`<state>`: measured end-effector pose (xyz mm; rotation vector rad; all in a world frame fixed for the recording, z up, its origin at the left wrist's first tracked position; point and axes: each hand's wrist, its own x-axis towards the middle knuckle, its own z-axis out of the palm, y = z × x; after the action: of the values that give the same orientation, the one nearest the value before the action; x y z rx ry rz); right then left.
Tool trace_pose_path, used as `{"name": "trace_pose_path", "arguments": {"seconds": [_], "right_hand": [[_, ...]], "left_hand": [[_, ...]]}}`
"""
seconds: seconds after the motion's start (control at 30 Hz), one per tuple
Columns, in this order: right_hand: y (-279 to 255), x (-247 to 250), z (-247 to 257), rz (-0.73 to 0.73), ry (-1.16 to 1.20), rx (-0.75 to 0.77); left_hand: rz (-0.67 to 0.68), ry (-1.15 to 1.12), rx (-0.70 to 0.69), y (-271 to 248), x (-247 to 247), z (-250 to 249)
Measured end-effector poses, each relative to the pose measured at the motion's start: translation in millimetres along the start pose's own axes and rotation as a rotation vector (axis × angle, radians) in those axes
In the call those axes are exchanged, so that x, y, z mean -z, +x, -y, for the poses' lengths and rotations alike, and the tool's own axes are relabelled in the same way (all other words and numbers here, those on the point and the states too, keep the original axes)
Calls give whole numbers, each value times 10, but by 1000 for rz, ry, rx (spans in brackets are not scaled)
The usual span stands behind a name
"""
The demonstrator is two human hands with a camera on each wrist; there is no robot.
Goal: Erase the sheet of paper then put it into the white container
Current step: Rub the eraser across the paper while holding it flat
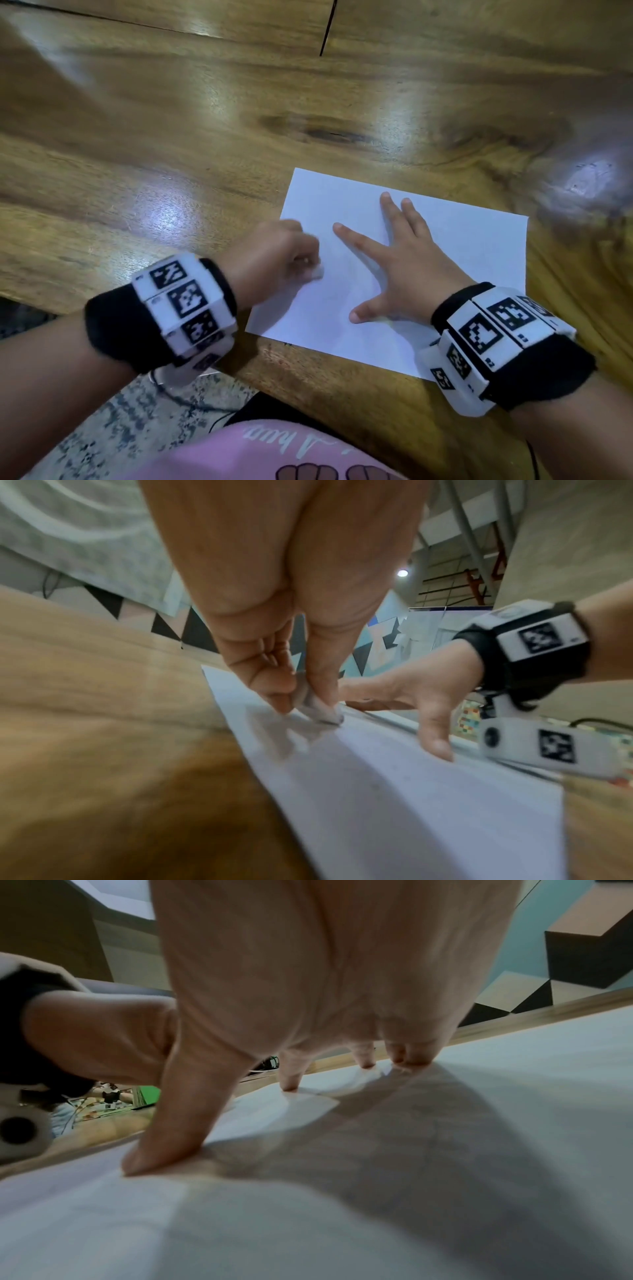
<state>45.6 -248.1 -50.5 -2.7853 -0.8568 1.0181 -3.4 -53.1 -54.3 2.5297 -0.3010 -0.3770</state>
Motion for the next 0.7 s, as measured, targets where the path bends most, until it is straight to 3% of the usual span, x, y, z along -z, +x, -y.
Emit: {"name": "trace_pose_path", "arguments": {"seconds": [0.1, 0.27, 0.4, 0.47, 0.53, 0.63, 0.7], "right_hand": [[-5, -2, -1, 3, 9, -3], [-3, 1, 2, 6, -8, -6], [-8, 3, -1, 6, 11, -2], [-11, 3, -3, 4, 23, -4], [-9, 5, 1, 6, 27, -6], [-13, 12, 6, 12, 17, -11], [-14, 15, 12, 13, 17, -10]], "left_hand": [[-21, 10, -43, -9, -45, 49], [239, -111, -26, -358, -55, 105], [-31, -33, -28, -157, -4, 143], [-83, -20, -27, -115, 3, 155], [-16, -33, -52, -209, -22, 179], [213, -40, -27, -397, -10, 211], [261, -42, -12, -390, 19, 209]]}}
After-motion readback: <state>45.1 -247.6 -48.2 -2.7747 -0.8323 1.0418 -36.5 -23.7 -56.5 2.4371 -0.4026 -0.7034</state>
